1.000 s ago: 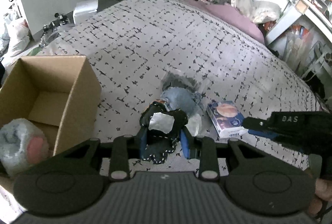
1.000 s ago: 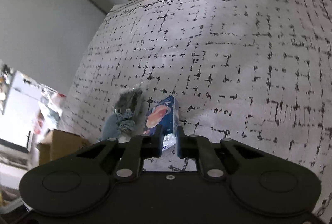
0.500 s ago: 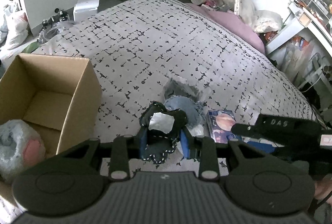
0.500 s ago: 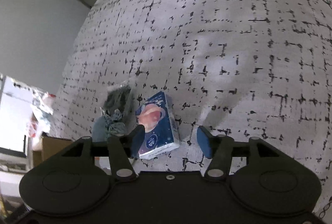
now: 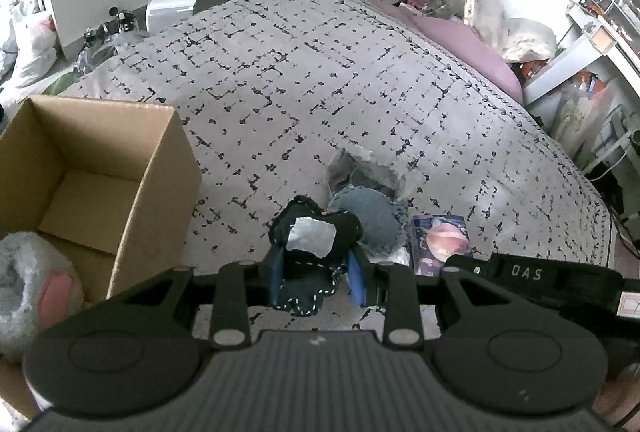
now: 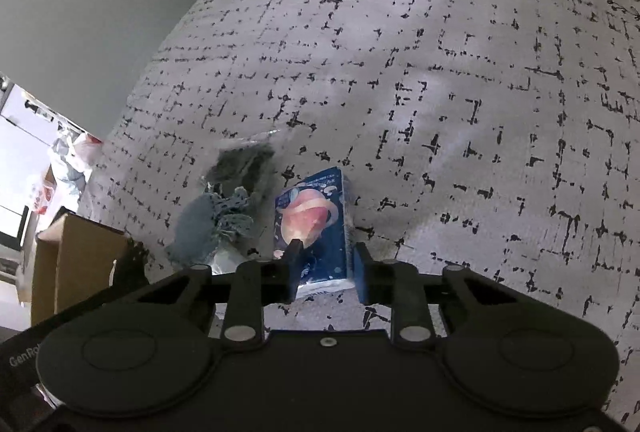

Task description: Organize soft objects

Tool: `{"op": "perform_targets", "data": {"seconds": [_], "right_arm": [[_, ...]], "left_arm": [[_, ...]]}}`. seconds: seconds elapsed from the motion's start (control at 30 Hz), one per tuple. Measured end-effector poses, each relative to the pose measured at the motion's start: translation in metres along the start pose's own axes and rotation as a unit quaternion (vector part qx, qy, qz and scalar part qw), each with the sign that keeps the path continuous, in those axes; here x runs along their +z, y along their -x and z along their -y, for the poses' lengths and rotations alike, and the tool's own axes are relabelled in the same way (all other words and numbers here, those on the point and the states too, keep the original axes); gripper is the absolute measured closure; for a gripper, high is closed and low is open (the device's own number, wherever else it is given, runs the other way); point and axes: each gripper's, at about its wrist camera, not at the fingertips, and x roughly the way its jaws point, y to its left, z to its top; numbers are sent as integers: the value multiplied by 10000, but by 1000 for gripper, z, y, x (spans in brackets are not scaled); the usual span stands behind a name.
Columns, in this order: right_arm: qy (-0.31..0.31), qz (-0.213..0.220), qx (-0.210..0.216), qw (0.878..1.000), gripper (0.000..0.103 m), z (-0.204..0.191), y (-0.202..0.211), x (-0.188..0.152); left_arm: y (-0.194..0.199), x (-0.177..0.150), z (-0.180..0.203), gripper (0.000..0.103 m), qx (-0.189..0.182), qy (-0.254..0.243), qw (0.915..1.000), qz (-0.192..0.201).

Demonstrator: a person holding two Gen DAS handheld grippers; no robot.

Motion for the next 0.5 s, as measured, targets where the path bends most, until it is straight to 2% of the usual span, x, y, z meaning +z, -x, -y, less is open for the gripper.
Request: {"op": "perform_targets", "data": {"seconds": [0.5], "right_arm": [[-154,720,388,9965,85,0,49,-7]], "left_arm": [[38,-1,9,71,107,-134,9994,298]]}}
